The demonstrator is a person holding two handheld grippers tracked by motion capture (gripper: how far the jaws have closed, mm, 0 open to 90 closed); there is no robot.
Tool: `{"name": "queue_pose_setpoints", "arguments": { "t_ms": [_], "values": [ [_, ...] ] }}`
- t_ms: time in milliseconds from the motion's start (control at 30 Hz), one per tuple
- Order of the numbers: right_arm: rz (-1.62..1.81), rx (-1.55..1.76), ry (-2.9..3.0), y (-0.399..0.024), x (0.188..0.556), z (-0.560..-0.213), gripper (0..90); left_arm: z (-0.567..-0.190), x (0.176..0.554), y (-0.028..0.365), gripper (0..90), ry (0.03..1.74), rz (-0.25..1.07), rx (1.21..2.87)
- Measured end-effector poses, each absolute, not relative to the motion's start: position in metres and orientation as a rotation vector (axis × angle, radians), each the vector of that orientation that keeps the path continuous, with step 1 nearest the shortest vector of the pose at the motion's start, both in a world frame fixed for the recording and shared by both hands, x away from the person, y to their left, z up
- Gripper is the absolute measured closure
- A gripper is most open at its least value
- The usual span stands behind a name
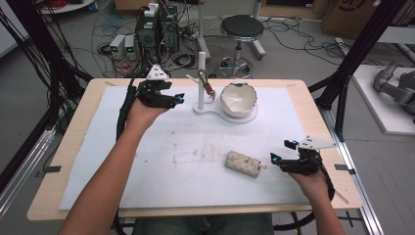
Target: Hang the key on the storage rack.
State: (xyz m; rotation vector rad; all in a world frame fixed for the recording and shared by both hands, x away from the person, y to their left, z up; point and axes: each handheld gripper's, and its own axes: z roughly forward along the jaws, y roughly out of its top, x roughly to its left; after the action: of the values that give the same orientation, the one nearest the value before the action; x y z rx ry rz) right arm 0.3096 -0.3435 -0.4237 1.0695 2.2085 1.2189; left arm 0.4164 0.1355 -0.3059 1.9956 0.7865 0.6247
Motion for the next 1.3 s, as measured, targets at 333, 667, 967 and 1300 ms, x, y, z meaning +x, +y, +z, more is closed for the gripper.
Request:
{"name": "queue_pose_setpoints", "arguments": {
  "t_ms": [333, 667, 967, 1300],
  "values": [
    [1.221, 1.070, 2.211, -0.341, 0.309, -0.423, 20.4, -0.335, 0.371, 0.160, 27.4, 0.790, 0.586, 1.989],
    [1.217, 1.061, 2.215, -0.339, 0.311, -0.423, 20.4, -0.374, 0.344, 0.181, 24.2, 0.822, 0.553, 1.979],
    [1.207, 1.062, 2.224, -0.339, 0.313, -0.425, 20.4, -0.406, 0.330, 0.190, 21.7, 0.848, 0.495, 1.958],
    [1.196, 1.078, 2.220, -0.338, 0.317, -0.425, 20.4, -0.416, 0.326, 0.202, 18.4, 0.826, 0.469, 1.944]
  ]
}}
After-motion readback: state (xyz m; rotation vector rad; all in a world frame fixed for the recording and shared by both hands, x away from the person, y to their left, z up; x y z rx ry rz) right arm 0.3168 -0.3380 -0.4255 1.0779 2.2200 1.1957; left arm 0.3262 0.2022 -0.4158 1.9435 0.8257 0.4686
